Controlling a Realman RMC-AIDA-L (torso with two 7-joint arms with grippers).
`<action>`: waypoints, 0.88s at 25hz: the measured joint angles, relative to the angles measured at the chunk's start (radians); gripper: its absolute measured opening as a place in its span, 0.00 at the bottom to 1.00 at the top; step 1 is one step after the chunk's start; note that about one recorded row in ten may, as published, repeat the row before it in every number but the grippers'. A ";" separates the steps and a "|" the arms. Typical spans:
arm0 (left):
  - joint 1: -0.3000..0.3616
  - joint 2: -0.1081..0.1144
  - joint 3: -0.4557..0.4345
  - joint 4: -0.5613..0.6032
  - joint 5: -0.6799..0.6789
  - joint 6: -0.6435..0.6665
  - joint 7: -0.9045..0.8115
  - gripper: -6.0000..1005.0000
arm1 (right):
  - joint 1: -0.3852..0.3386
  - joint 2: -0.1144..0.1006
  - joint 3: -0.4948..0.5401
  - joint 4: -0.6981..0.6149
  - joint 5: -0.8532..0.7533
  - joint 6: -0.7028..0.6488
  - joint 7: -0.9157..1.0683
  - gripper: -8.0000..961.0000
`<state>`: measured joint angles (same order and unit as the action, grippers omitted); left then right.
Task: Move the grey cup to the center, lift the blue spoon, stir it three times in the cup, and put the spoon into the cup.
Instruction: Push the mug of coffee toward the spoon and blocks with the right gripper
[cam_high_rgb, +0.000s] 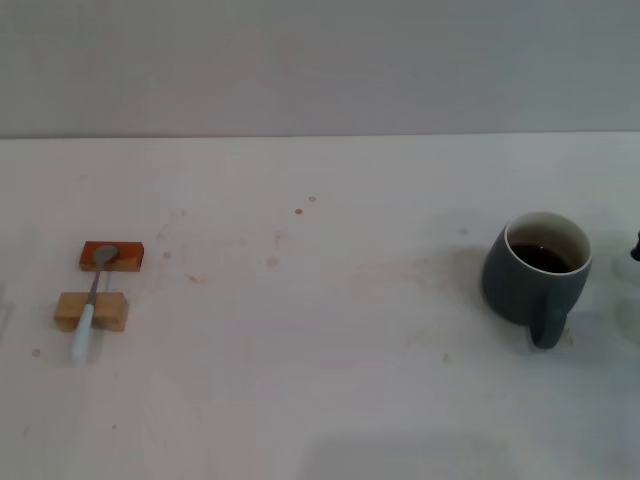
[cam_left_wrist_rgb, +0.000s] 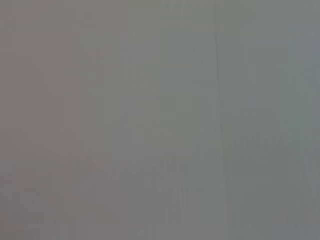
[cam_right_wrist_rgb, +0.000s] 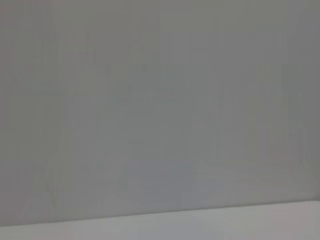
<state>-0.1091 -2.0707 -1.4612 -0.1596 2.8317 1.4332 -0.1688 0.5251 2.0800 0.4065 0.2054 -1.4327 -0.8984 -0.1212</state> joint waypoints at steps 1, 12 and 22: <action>0.000 0.000 0.000 0.000 0.000 0.000 0.000 0.81 | 0.002 0.000 0.000 0.006 0.000 0.004 0.000 0.01; 0.003 0.000 0.001 0.002 0.000 0.002 0.000 0.81 | 0.004 0.003 -0.002 0.049 -0.065 0.015 -0.003 0.01; 0.004 0.000 0.000 0.001 0.000 0.004 0.000 0.80 | 0.007 0.003 -0.002 0.072 -0.103 0.044 -0.003 0.01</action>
<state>-0.1050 -2.0708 -1.4613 -0.1588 2.8318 1.4371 -0.1689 0.5324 2.0831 0.4050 0.2776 -1.5361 -0.8542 -0.1243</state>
